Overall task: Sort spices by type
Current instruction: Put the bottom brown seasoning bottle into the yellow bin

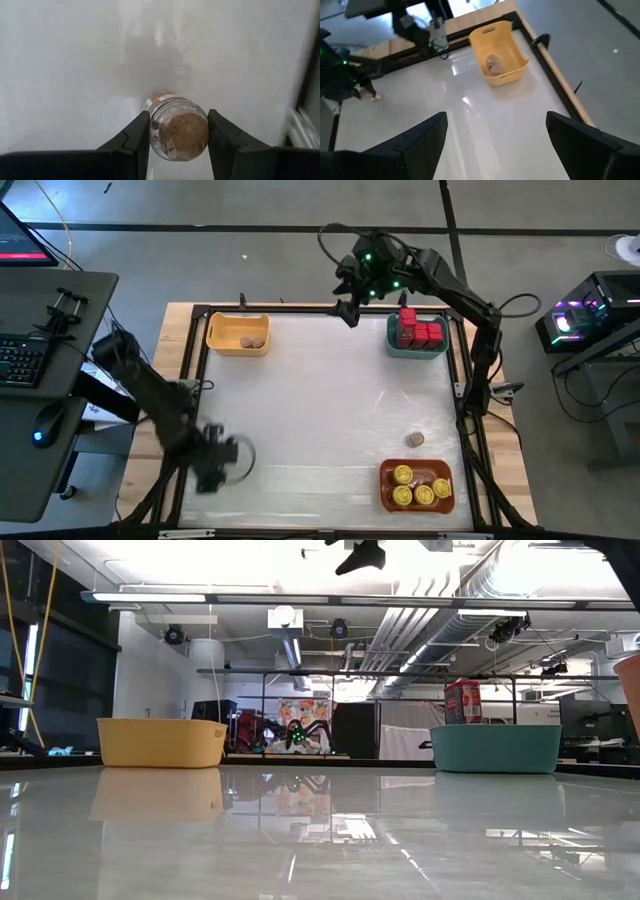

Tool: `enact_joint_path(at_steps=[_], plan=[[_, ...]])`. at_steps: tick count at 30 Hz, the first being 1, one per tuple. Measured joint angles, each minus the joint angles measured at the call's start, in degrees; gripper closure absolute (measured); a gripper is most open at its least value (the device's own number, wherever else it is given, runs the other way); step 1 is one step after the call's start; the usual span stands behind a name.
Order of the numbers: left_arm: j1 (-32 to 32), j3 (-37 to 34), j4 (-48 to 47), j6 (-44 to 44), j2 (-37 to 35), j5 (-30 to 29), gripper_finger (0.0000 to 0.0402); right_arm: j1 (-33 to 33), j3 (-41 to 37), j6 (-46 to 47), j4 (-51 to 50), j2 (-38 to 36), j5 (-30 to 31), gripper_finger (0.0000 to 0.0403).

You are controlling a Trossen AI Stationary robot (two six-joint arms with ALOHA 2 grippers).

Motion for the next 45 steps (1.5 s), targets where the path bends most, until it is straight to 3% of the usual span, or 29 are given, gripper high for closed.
enact_joint_path(at_steps=[3, 11, 16, 23, 28, 33, 38, 45], plan=[[10.55, 0.89, -4.57, 1.05, -5.06, -4.04, 0.0289, -1.69, 0.0, 0.96, 0.83, 0.0, -0.42, 0.0066], [43.99, 8.37, -5.39, 1.76, -14.05, -10.97, 0.0286, -6.12, 0.0, 4.07, 3.41, 0.0, -0.52, 0.0066], [62.83, 14.59, -7.47, 9.7, -14.78, -14.62, 0.029, -7.97, 0.0, 4.67, 4.03, 0.0, -0.53, 0.0066], [82.82, 15.69, -7.56, 22.86, -13.29, -16.63, 0.029, -9.56, 0.0, 7.18, 3.89, 0.0, -0.61, 0.0066], [90.15, 15.69, -6.79, 28.74, -9.64, -18.93, 0.029, -10.22, 0.0, 10.52, 3.89, 0.0, 0.11, 0.0066], [92.36, 13.38, -4.74, 29.24, -6.48, -21.76, 0.029, -10.15, 0.0, 12.24, 3.87, 0.0, 2.09, 0.0066], [92.19, 2.8, 1.19, 20.03, -10.13, -17.85, 0.029, -10.27, 0.0, 10.8, 3.7, 0.0, 2.14, 0.0066], [91.9, -6.4, 7.99, 3.66, -21.5, -22.4, 0.029, -10.81, 0.0, 7.31, 3.06, 0.0, 2.14, 0.0066]])
